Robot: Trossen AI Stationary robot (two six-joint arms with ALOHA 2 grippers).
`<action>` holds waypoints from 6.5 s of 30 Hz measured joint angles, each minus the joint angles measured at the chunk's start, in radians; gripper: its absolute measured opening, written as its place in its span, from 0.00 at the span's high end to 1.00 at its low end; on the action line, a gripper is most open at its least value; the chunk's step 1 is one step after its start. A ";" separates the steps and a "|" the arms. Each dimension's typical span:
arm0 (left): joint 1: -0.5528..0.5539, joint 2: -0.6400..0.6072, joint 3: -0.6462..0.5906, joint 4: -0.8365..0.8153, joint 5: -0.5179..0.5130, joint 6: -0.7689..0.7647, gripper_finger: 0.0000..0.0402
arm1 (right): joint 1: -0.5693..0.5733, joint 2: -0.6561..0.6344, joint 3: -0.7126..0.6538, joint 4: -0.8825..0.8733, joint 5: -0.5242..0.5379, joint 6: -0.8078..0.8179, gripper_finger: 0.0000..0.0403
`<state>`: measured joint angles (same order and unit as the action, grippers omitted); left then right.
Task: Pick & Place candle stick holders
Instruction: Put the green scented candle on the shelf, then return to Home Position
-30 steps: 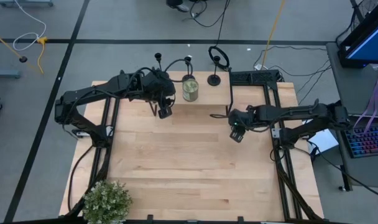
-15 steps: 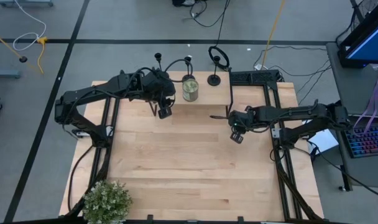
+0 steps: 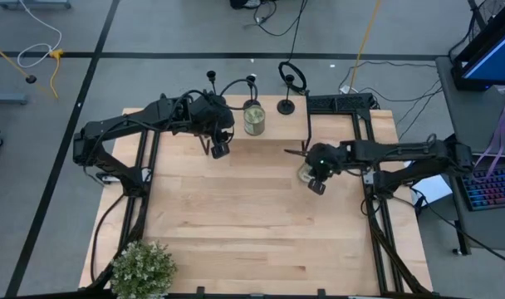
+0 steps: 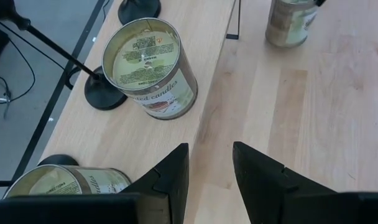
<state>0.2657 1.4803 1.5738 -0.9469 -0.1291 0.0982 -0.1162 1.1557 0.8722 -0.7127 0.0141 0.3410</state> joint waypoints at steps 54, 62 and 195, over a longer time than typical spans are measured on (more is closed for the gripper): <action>0.000 0.000 0.000 0.022 0.001 -0.002 0.67 | -0.387 0.204 0.477 0.016 -0.117 -0.504 0.96; 0.000 0.000 0.000 0.014 0.001 0.001 0.67 | -0.402 0.204 0.476 0.065 -0.121 -0.503 0.92; -0.001 -1.323 -1.557 0.959 0.138 -0.103 0.91 | -0.249 -0.998 -0.818 0.903 -0.093 -0.196 0.97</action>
<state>0.2649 0.1577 0.0170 0.0124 0.0093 -0.0050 -0.3648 0.1574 0.0540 0.1902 -0.0792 0.1452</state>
